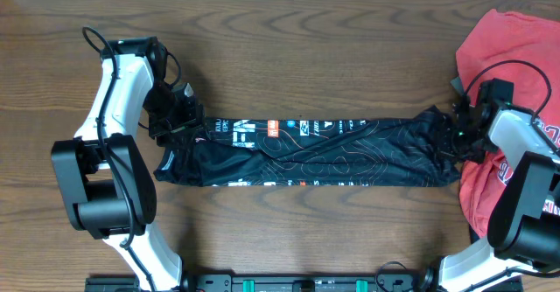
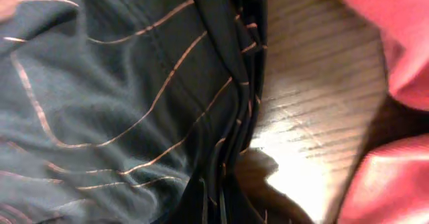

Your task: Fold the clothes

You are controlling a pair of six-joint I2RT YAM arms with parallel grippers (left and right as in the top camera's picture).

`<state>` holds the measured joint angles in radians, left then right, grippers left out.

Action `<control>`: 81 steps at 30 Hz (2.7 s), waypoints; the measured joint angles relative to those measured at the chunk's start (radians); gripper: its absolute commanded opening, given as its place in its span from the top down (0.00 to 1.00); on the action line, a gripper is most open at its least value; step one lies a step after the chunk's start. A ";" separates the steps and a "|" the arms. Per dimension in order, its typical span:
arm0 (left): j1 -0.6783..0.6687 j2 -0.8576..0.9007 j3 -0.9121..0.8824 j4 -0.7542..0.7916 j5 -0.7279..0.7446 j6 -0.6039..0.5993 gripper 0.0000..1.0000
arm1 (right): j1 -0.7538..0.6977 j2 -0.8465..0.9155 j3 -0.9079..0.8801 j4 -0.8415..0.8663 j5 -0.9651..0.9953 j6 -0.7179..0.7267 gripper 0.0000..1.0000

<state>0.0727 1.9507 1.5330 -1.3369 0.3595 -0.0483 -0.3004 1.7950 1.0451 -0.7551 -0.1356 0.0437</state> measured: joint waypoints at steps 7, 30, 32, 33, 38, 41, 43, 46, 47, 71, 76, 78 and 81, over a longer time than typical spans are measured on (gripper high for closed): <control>0.000 0.000 0.000 0.013 0.000 0.000 0.39 | 0.096 -0.008 0.171 -0.173 -0.037 -0.004 0.99; 0.000 0.000 0.000 0.028 0.000 0.000 0.38 | 0.781 -0.016 0.209 -0.040 -0.075 0.249 0.99; 0.000 0.000 0.000 0.028 0.000 0.000 0.39 | 0.802 -0.016 0.209 -0.032 -0.074 0.269 0.99; 0.000 0.000 0.000 0.028 0.000 0.000 0.39 | 0.809 -0.016 0.209 -0.030 -0.074 0.278 0.99; 0.000 0.000 0.000 0.028 0.000 0.000 0.38 | 0.836 -0.016 0.209 -0.024 -0.074 0.310 0.99; 0.000 0.000 0.000 0.028 0.000 0.000 0.39 | 0.842 -0.016 0.209 -0.024 -0.075 0.320 0.99; 0.000 0.000 0.000 0.028 0.000 0.000 0.39 | 0.849 -0.016 0.209 -0.021 -0.074 0.324 0.99; 0.000 0.000 0.000 0.028 0.000 0.000 0.38 | 0.870 -0.016 0.209 -0.016 -0.076 0.329 0.98; 0.000 0.000 0.000 0.028 0.000 0.000 0.38 | 0.876 -0.016 0.209 -0.017 -0.078 0.332 0.94; 0.000 0.000 0.000 0.028 0.000 0.000 0.39 | 0.888 -0.016 0.206 -0.105 0.088 0.339 0.57; 0.000 0.000 0.000 0.028 0.000 0.000 0.38 | 0.893 -0.016 0.145 -0.042 0.088 0.340 0.58; 0.000 0.000 0.000 0.028 0.000 0.000 0.39 | 0.893 -0.016 0.113 -0.012 0.088 0.340 0.58; 0.000 0.000 0.000 0.028 0.000 0.000 0.39 | 0.893 -0.016 0.075 0.027 0.088 0.340 0.59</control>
<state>0.0727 1.9507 1.5330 -1.3087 0.3595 -0.0486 0.5922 1.7790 1.1198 -0.7284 -0.0475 0.3832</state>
